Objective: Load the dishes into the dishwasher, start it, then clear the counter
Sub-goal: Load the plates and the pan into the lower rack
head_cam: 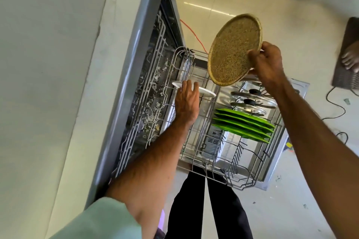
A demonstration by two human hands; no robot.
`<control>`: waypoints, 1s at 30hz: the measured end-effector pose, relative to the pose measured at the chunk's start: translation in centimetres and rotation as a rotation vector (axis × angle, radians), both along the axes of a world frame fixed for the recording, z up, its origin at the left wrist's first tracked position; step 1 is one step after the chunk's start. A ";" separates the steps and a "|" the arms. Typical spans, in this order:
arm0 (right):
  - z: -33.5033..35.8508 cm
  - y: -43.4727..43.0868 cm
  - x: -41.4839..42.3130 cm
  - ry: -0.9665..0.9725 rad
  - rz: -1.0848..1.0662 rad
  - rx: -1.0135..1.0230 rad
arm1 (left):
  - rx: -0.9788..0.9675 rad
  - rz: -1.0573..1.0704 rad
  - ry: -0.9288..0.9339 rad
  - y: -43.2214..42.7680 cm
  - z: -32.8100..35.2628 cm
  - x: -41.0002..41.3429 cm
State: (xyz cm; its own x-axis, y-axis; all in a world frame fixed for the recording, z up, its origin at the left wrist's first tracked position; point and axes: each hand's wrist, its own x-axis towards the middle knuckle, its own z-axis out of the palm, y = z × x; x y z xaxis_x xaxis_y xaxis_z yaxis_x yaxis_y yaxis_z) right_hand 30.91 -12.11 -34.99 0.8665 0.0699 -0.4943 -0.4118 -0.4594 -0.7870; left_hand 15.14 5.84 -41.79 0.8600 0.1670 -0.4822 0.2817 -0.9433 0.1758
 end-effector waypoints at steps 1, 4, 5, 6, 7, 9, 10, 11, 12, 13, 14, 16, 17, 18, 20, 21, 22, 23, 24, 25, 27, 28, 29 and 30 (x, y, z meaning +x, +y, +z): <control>0.1 0.6 0.1 0.026 0.037 0.011 | -0.009 0.020 -0.005 -0.1 -0.1 -0.8; 0.0 2.2 0.2 -0.086 0.217 -0.164 | -0.049 0.053 0.016 -0.4 -0.3 -3.0; -0.1 2.8 0.1 -0.149 0.278 -0.213 | -0.065 0.062 -0.005 -0.4 -0.5 -3.6; 0.0 3.4 -0.2 -0.198 0.337 -0.232 | -0.076 0.069 -0.038 -0.4 -0.7 -4.1; 0.1 3.9 -0.3 -0.228 0.386 -0.235 | -0.077 0.068 -0.068 -0.4 -0.8 -4.4; -0.3 4.9 -0.6 -0.271 0.475 -0.250 | -0.079 0.068 -0.092 -0.3 -1.2 -4.9; -0.6 5.4 -0.6 -0.269 0.517 -0.271 | -0.080 0.068 -0.090 -0.3 -1.1 -4.9; -0.8 5.9 -0.8 -0.257 0.559 -0.294 | -0.076 0.070 -0.092 -0.3 -1.2 -5.0; -1.0 6.4 -1.0 -0.248 0.598 -0.319 | -0.071 0.072 -0.093 -0.4 -1.1 -5.0; -1.3 6.9 -1.2 -0.245 0.636 -0.339 | -0.070 0.078 -0.093 -0.4 -1.2 -5.0; -1.5 7.3 -1.4 -0.244 0.671 -0.359 | -0.075 0.085 -0.090 -0.5 -1.2 -5.1; -2.0 7.8 -1.8 -0.248 0.720 -0.396 | -0.100 0.093 -0.084 -0.6 -1.2 -5.1; -2.4 7.8 -1.9 -0.246 0.736 -0.405 | -0.112 0.095 -0.080 -0.5 -1.0 -5.0; -2.6 7.9 -2.0 -0.241 0.748 -0.409 | -0.123 0.100 -0.076 -0.5 -0.8 -5.0; -3.2 8.1 -2.3 -0.237 0.769 -0.414 | -0.134 0.110 -0.082 -0.5 -0.6 -4.9; -3.5 8.2 -2.4 -0.241 0.779 -0.417 | -0.137 0.113 -0.088 -0.5 -0.6 -5.0; -3.7 8.4 -2.6 -0.248 0.792 -0.425 | -0.142 0.117 -0.094 -0.6 -0.6 -5.0; -4.0 8.5 -2.6 -0.260 0.804 -0.436 | -0.149 0.123 -0.098 -0.7 -0.7 -5.1; -4.2 8.7 -2.7 -0.270 0.808 -0.447 | -0.156 0.128 -0.097 -0.8 -0.7 -5.2; -4.5 8.8 -2.7 -0.277 0.802 -0.446 | -0.160 0.129 -0.094 -0.8 -0.7 -5.2; -4.8 9.1 -2.6 -0.291 0.782 -0.446 | -0.162 0.130 -0.086 -0.8 -0.6 -5.2; -4.8 9.2 -2.6 -0.297 0.776 -0.449 | -0.162 0.132 -0.083 -0.7 -0.6 -5.2; -4.9 9.4 -2.7 -0.301 0.775 -0.445 | -0.163 0.135 -0.081 -0.7 -0.6 -5.2; -5.0 9.5 -2.7 -0.299 0.782 -0.443 | -0.167 0.141 -0.078 -0.7 -0.6 -5.2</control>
State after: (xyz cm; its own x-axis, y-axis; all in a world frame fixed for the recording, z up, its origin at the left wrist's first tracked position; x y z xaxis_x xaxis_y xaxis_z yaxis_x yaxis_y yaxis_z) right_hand 28.21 -2.63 -40.03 0.7484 0.5437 -0.3799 0.3298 -0.8019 -0.4981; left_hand 9.96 5.11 -42.36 0.8698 0.2117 -0.4458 0.3879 -0.8517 0.3523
